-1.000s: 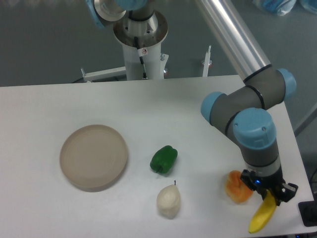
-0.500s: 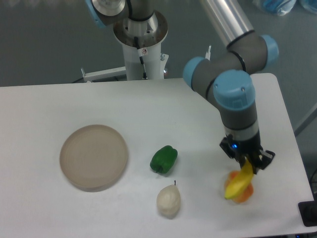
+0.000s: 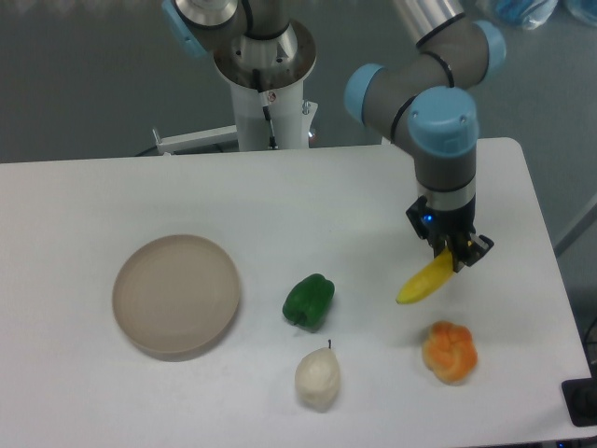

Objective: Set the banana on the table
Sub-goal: 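Lift the banana up and away from the orange pepper, then lower the banana onto the table beside the gripper's path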

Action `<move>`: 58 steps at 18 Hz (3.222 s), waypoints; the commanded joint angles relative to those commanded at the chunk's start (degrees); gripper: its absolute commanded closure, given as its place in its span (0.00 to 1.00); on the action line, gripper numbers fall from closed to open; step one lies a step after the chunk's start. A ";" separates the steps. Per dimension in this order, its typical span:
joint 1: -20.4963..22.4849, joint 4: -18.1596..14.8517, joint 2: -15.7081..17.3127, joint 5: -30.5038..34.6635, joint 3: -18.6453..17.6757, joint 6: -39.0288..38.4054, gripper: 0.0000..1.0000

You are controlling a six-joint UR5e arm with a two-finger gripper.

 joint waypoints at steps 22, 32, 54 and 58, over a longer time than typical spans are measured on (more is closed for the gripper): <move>3.09 1.93 -2.46 -0.28 -9.05 -4.91 0.67; 2.39 1.93 -4.04 -0.19 -8.97 -4.12 0.67; 1.95 1.93 -5.18 -0.10 -8.88 -4.12 0.64; 1.86 1.93 -5.27 -0.10 -8.79 -4.12 0.63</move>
